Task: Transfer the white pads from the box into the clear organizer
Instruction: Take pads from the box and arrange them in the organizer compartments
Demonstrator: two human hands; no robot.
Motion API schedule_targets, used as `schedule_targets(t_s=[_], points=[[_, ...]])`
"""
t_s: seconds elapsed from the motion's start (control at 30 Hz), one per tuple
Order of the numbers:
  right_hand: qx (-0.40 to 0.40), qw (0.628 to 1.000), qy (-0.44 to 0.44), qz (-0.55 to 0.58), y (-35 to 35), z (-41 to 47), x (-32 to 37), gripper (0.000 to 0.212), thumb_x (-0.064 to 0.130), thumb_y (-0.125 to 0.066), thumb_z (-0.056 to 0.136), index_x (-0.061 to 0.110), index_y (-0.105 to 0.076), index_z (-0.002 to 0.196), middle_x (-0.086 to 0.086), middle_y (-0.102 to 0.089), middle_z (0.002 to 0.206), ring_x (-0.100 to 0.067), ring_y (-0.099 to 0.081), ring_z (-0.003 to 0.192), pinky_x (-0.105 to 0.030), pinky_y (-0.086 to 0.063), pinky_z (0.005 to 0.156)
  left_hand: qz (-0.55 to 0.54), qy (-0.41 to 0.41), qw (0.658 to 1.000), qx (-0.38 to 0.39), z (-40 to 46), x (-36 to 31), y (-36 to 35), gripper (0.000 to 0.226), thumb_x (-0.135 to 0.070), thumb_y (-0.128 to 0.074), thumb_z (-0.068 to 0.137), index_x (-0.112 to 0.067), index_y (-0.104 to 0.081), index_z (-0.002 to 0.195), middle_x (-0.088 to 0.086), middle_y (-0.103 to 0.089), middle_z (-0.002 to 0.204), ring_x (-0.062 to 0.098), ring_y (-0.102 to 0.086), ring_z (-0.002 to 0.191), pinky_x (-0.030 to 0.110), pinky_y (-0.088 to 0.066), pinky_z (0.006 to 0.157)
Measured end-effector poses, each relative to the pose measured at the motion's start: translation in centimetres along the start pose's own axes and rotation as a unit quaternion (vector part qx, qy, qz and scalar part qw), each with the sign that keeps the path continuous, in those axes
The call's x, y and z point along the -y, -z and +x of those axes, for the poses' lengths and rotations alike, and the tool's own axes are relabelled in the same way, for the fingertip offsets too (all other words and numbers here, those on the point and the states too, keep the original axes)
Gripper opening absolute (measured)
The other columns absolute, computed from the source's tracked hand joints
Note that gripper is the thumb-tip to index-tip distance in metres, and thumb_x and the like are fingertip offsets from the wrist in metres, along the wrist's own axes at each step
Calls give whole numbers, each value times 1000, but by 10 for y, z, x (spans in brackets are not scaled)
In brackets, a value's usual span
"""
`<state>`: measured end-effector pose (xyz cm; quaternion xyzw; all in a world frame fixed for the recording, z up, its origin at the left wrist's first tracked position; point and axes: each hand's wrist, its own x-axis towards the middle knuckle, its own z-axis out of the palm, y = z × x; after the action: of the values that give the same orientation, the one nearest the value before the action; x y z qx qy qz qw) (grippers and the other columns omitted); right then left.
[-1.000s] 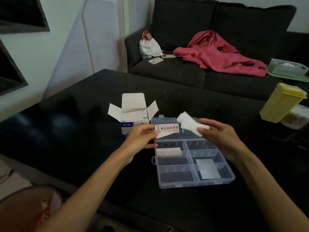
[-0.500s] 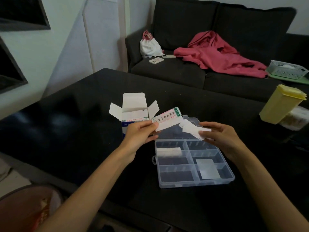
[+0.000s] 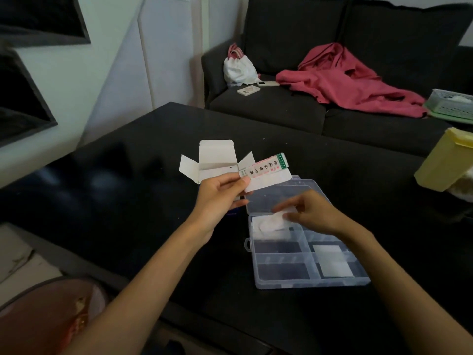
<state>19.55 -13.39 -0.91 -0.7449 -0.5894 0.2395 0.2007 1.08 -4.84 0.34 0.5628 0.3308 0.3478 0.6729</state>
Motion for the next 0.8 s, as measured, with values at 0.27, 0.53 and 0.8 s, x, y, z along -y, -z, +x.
schedule_targets(t_s=[0.27, 0.53, 0.8], points=[[33, 990, 10, -139, -5, 12, 7, 19, 21, -65, 86, 16, -70, 104, -2, -67, 113, -14, -64, 97, -27, -52, 86, 3, 8, 1000, -21, 4, 3, 6, 22, -16, -61, 91, -23, -66, 111, -7, -66, 106, 7, -69, 85, 20, -56, 68], [35, 979, 47, -196, -3, 15, 12, 20, 15, -66, 85, 16, -72, 104, -1, -69, 109, -13, -65, 95, -27, -53, 88, 7, 18, 1000, -13, 5, 6, 7, 19, -14, -60, 91, -22, -66, 107, -11, -65, 96, 7, -68, 83, 17, -55, 64], [-86, 996, 3, 23, -2, 1, 2, 16, 18, -60, 88, 17, -68, 102, 3, -67, 100, -4, -62, 65, -16, -53, 60, 26, 24, 999, 1, 6, 10, 8, 12, -17, -61, 90, -25, -67, 96, -8, -67, 98, 11, -67, 86, 16, -54, 60]])
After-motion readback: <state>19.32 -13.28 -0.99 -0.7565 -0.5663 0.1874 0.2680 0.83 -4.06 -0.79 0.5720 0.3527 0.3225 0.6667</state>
